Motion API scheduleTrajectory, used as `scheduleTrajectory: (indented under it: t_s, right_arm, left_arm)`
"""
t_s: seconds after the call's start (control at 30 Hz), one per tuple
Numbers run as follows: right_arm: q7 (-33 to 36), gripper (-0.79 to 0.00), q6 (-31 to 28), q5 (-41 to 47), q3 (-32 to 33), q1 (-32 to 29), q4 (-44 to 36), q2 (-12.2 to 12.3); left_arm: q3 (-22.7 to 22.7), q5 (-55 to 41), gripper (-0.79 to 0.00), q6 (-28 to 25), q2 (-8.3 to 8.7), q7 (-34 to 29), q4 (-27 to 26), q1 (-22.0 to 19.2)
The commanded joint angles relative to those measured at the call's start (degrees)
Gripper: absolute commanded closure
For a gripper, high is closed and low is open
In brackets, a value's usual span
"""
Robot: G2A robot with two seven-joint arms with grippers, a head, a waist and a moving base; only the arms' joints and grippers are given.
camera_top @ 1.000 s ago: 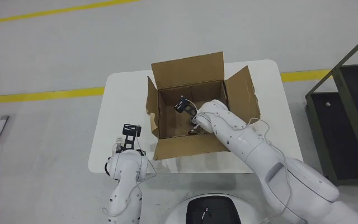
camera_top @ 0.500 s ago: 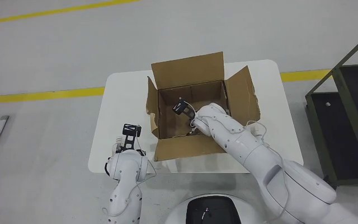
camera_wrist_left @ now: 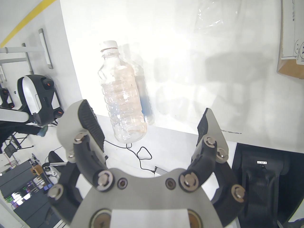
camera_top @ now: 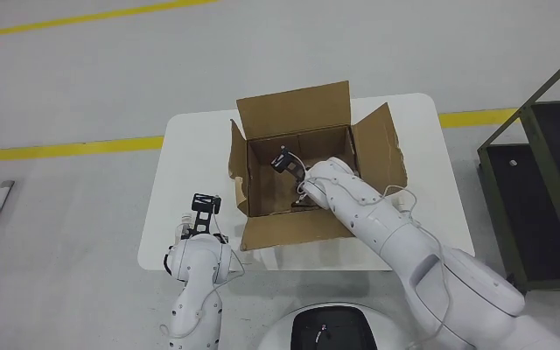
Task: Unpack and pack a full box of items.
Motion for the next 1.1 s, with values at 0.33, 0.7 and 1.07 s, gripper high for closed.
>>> scheduleTrajectory:
  t_s: [0.33,0.7,1.07]
  right_arm:
    - [-1.5,-0.271,-0.8,0.2,0.0,-0.3,2.1,-1.1]
    - [-2.4,-0.123,-0.8,0.1,0.4,0.5,4.3,-1.8]
    - [-3.0,0.0,-0.7,0.1,1.1,1.6,5.4,-2.2]
  left_arm:
    - [0.0,0.0,-0.785,0.0,0.0,0.0,0.0,0.0]
    - [0.0,0.0,-0.785,0.0,0.0,0.0,0.0,0.0]
    - [0.0,0.0,-0.785,0.0,0.0,0.0,0.0,0.0]
